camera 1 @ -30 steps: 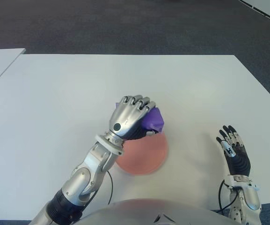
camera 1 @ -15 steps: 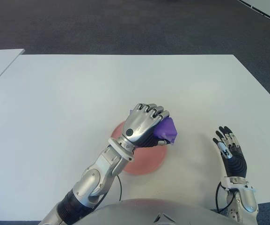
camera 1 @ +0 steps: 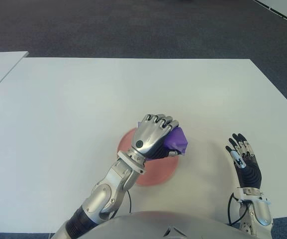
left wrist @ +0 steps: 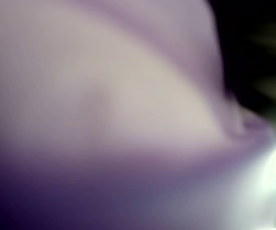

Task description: Put the tissue paper into the plate.

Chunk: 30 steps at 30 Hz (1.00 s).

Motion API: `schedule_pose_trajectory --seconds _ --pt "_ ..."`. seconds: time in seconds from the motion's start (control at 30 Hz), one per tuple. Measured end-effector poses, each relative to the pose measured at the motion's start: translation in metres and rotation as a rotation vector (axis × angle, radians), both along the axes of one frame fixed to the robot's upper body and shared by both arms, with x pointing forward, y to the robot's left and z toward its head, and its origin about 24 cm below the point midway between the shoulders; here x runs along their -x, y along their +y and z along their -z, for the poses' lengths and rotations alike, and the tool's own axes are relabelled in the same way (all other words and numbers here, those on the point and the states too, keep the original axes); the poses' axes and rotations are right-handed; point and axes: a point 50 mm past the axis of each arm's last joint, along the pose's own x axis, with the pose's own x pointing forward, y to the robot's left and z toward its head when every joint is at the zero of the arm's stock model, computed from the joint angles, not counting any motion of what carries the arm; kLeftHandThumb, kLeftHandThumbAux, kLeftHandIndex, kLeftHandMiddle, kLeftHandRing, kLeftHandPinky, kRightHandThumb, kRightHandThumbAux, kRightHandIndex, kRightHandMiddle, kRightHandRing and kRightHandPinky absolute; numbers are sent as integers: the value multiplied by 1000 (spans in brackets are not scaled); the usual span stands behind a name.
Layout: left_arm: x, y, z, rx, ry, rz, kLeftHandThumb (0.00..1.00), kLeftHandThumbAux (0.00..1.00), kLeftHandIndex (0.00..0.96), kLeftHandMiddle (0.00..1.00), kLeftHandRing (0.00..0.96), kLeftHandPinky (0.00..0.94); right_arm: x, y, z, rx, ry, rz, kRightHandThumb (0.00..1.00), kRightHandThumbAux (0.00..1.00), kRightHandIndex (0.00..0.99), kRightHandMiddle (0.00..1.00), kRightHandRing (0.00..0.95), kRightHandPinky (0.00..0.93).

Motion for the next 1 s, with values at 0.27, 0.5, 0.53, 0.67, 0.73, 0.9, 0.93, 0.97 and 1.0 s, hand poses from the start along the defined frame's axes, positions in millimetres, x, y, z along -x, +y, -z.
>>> schedule_pose_trajectory --seconds 0.27,0.5,0.53,0.67,0.73,0.9,0.93,0.97,1.0 --pt "-1 -1 10 -1 15 7 853 664 401 530 823 806 0 0 -1 -17 -5 5 150 589 37 84 29 0" --pt "-2 1 18 -14 39 9 853 664 401 529 820 805 0 -2 -1 -32 2 12 174 591 41 88 29 0" --pt "-2 1 19 -17 41 9 853 663 402 529 820 805 0 -3 -1 -34 4 14 175 590 41 88 29 0" --pt "-2 2 21 -30 43 8 854 663 404 528 821 804 1 -4 -1 -37 11 18 173 588 40 88 27 0" --pt "-2 3 23 -36 47 6 854 663 405 528 821 803 1 -5 -1 -37 13 19 170 588 39 88 27 0" --pt "-2 6 26 -42 51 -2 854 663 405 527 821 802 1 -5 -2 -36 11 18 165 588 37 86 26 0" --pt "-2 6 26 -42 52 -3 853 663 405 526 820 802 1 -5 -2 -36 11 17 164 588 37 86 26 0" --pt "-2 6 26 -42 53 -4 853 663 404 526 818 800 1 -5 -2 -37 11 16 164 588 36 86 27 0" --pt "-2 7 27 -42 55 -5 853 663 404 526 817 800 1 -5 -2 -38 10 15 164 588 36 86 27 0"
